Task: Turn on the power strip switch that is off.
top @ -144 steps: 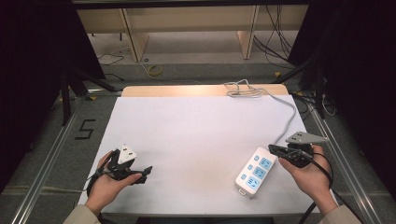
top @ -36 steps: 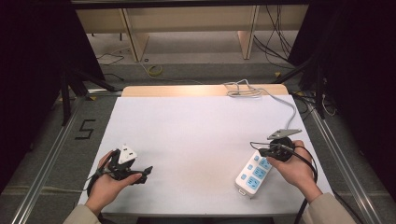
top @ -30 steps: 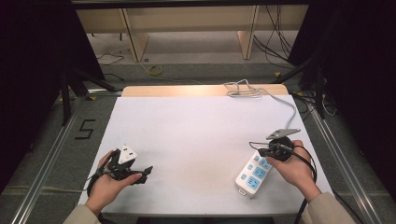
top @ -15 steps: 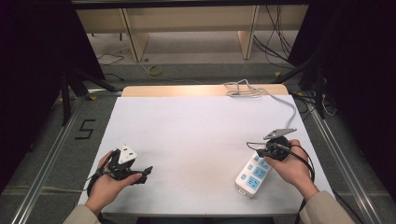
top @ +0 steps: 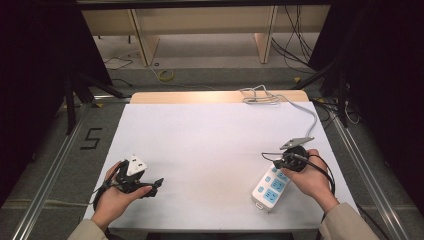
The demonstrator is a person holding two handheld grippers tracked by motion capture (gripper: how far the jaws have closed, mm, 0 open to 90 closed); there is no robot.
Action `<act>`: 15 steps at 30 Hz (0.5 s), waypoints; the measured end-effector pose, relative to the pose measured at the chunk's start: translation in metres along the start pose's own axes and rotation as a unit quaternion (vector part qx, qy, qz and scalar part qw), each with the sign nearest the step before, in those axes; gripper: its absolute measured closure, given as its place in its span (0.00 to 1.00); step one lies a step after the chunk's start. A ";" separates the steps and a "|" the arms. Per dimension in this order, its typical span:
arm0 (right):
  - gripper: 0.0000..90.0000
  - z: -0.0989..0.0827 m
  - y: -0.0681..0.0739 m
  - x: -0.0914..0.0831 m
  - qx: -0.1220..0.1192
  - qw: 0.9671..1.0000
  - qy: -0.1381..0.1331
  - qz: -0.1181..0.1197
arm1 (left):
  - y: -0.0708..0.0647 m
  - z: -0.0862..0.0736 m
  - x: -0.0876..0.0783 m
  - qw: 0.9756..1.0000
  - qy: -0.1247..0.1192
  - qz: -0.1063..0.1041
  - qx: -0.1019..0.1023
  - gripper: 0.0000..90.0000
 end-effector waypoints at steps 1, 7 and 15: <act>1.00 0.000 0.000 0.000 0.000 1.000 0.000 0.000 | 0.000 0.000 0.000 1.000 -0.001 0.001 0.000 0.16; 1.00 0.000 0.001 0.003 -0.003 1.000 0.006 0.001 | 0.000 0.000 0.000 1.000 0.000 0.000 0.000 0.16; 1.00 0.000 0.002 0.005 -0.007 1.000 0.014 0.003 | 0.000 0.000 0.000 1.000 0.000 0.000 0.000 0.16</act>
Point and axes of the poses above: each handheld gripper's, and its own axes: x roughly forward along the jaws, z roughly out of its top, y roughly to its left, the point moved 6 cm from there along x, roughly forward along the jaws, and after that the axes turned 12 degrees about -z, right-handed, at the moved point
